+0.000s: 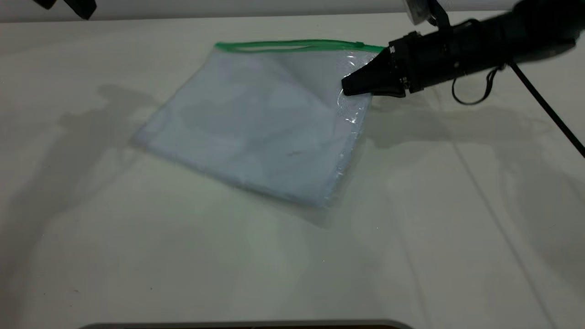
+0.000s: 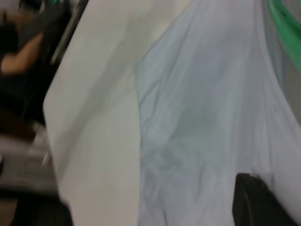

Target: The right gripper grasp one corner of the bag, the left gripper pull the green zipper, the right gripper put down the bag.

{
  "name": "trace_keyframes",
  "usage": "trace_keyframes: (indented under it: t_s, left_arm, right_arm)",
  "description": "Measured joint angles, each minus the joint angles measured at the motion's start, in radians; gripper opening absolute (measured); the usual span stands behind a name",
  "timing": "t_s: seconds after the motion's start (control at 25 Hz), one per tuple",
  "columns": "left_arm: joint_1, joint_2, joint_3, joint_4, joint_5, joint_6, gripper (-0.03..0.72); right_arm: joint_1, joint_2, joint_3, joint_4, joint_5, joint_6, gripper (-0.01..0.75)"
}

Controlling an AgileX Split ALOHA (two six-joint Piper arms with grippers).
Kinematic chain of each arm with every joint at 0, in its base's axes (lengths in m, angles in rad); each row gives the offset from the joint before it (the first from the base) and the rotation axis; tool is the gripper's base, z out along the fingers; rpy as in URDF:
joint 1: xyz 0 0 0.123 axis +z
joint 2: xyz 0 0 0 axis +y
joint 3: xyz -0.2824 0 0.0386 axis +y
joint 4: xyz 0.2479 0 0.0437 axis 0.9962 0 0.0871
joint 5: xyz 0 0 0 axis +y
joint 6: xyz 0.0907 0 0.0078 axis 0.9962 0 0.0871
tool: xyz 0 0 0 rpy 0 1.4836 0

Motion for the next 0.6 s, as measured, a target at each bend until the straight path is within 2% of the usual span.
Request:
trace_keyframes:
  t_s: [0.2,0.44,0.6]
  left_arm:
    - [-0.05,0.0,0.0,-0.03,-0.043,0.115,0.575]
    - [-0.116,0.0,0.0,-0.171,-0.046,0.283,0.575]
    - [-0.125,0.0,0.0,-0.319,-0.031,0.414,0.575]
  right_arm:
    - [0.031,-0.005,-0.111,-0.253,0.022,0.147,0.034]
    - [0.144,-0.011,-0.195,-0.449,0.036,0.269,0.034]
    - [0.213,-0.026,-0.224,-0.498,0.045,0.3,0.034]
